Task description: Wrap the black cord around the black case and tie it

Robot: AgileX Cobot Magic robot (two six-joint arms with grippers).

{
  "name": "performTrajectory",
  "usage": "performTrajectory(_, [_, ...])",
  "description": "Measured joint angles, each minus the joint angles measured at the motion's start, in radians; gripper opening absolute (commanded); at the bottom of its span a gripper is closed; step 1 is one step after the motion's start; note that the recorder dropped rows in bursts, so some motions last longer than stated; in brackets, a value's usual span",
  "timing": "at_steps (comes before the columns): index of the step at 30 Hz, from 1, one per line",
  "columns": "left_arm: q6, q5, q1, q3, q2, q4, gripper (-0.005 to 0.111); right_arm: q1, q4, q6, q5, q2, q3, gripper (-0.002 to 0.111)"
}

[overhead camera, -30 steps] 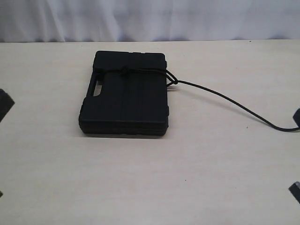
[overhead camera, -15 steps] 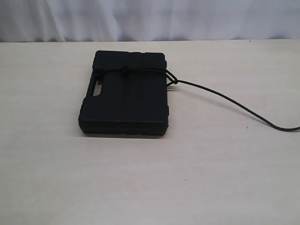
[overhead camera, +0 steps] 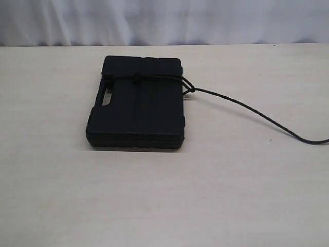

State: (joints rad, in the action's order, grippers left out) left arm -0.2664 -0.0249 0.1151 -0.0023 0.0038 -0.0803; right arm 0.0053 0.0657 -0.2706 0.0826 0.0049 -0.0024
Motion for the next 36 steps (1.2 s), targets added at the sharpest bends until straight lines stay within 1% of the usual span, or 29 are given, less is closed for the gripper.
performTrajectory(3, [0.000, -0.104, 0.000, 0.000, 0.000, 0.000, 0.000, 0.000, 0.000, 0.000, 0.103, 0.000, 0.000, 0.004])
performTrajectory(5, [0.000, -0.204, 0.000, 0.000, -0.002, 0.000, 0.000, 0.000, 0.000, 0.000, 0.154, 0.000, 0.000, 0.004])
performTrajectory(8, [0.000, -0.288, 0.000, 0.000, -0.002, 0.006, 0.000, 0.000, 0.000, 0.000, 0.225, 0.000, 0.000, 0.004])
performTrajectory(11, [0.000, -0.301, 0.000, 0.000, -0.002, 0.007, 0.000, 0.000, 0.002, 0.000, 0.263, 0.000, 0.000, 0.004])
performTrajectory(16, [0.000, -0.307, 0.000, 0.000, -0.002, 0.007, 0.000, 0.000, 0.018, 0.000, 0.274, 0.000, 0.000, 0.004])
performTrajectory(19, [0.021, -0.307, 0.000, 0.000, -0.002, 0.029, 0.000, 0.000, 0.107, 0.000, 0.274, 0.000, 0.000, 0.004])
performTrajectory(22, [0.037, -0.307, 0.000, 0.000, -0.002, 0.037, 0.000, 0.000, 0.124, 0.000, 0.274, 0.000, 0.000, 0.004])
performTrajectory(32, [0.045, -0.307, 0.000, 0.000, -0.002, 0.037, 0.000, 0.000, 0.124, 0.000, 0.274, 0.000, 0.000, 0.004])
performTrajectory(36, [0.047, -0.308, 0.000, 0.000, -0.002, 0.037, 0.000, 0.000, 0.020, 0.000, 0.257, 0.000, 0.000, 0.004])
